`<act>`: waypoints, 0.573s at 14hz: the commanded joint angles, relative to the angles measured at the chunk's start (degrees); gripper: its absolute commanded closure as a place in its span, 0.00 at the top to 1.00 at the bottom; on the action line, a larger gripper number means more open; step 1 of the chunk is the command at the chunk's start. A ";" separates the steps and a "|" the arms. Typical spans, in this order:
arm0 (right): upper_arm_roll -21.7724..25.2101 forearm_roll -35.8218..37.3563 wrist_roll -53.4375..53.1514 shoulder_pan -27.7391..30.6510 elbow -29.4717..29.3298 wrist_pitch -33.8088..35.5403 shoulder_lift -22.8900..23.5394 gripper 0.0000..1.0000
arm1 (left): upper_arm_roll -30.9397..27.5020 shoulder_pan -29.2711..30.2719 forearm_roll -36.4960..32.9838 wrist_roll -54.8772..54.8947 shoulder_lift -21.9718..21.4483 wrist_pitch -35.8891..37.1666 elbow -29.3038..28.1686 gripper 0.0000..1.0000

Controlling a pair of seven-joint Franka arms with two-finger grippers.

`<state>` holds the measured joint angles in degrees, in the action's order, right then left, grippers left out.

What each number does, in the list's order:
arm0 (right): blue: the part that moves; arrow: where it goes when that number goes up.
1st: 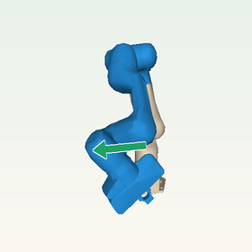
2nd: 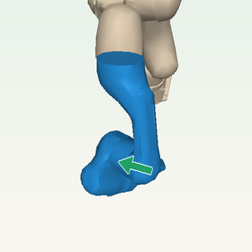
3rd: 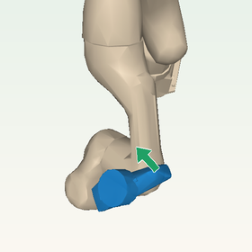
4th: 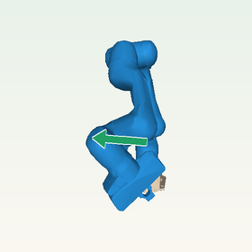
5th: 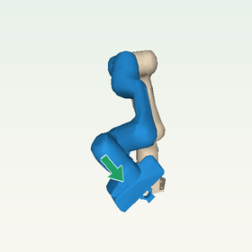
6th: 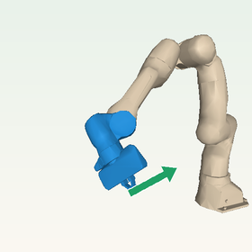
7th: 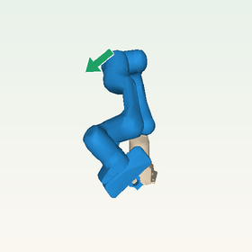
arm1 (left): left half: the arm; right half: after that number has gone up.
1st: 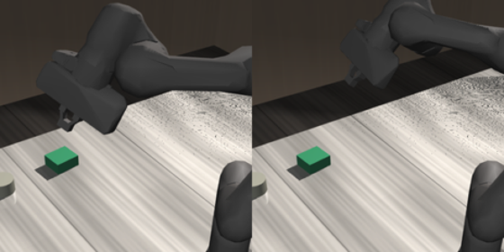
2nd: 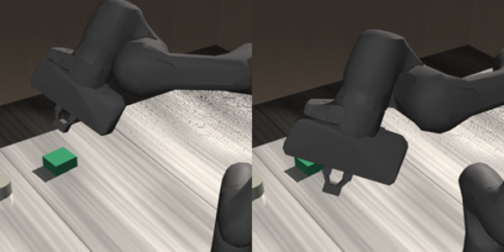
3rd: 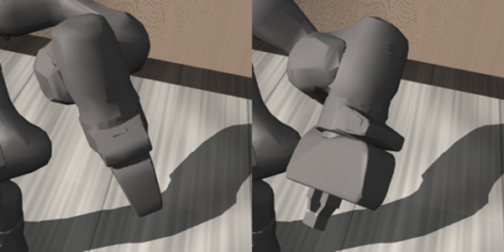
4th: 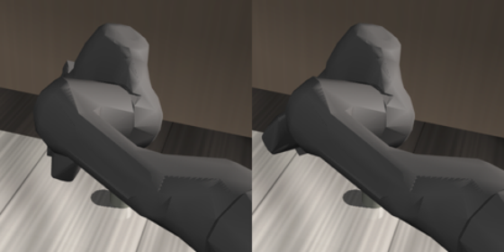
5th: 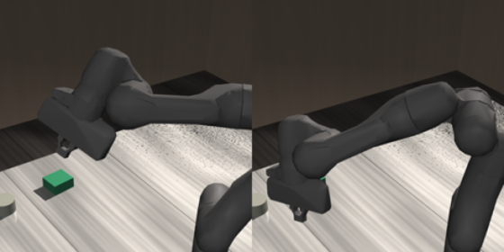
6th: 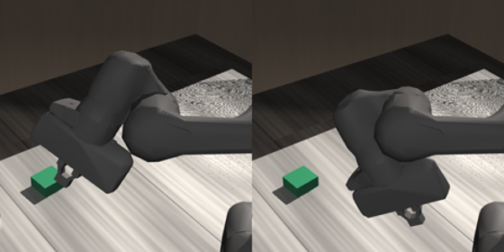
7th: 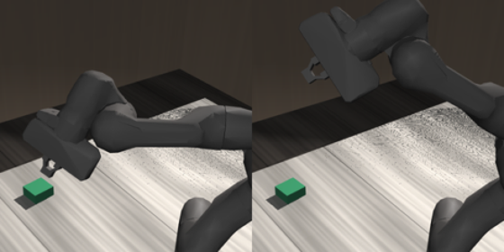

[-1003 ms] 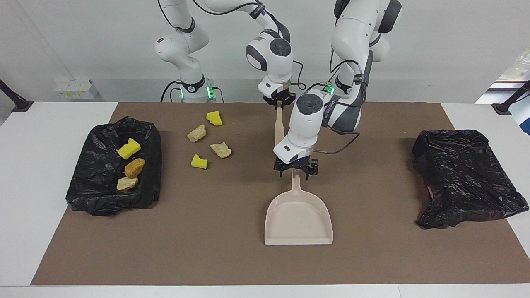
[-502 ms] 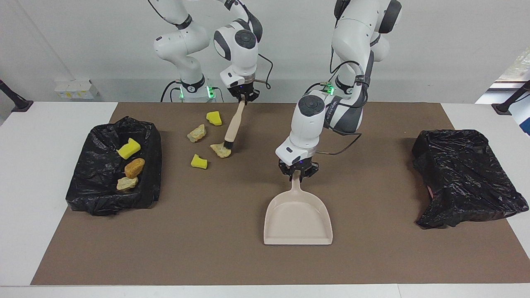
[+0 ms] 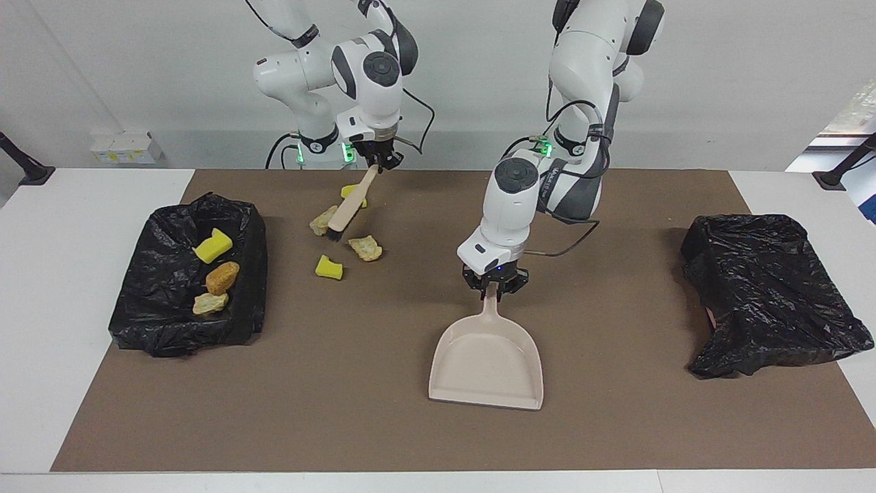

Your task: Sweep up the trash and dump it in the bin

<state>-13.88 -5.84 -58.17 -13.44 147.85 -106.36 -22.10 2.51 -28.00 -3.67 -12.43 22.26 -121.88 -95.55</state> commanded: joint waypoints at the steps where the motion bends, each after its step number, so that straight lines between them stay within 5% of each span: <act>1: -0.80 0.56 -2.03 2.28 0.51 2.72 -1.02 0.00 | 0.12 1.55 -1.25 12.13 -3.44 4.09 -0.60 0.00; 8: -0.97 -2.33 5.88 7.38 1.74 1.52 1.43 0.00 | 0.03 1.73 -5.56 46.65 -6.52 11.84 -3.31 0.00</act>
<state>-13.98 -6.25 -54.89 -7.53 148.63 -102.60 -21.80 2.45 -26.19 -7.88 26.15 18.34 -111.28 -95.81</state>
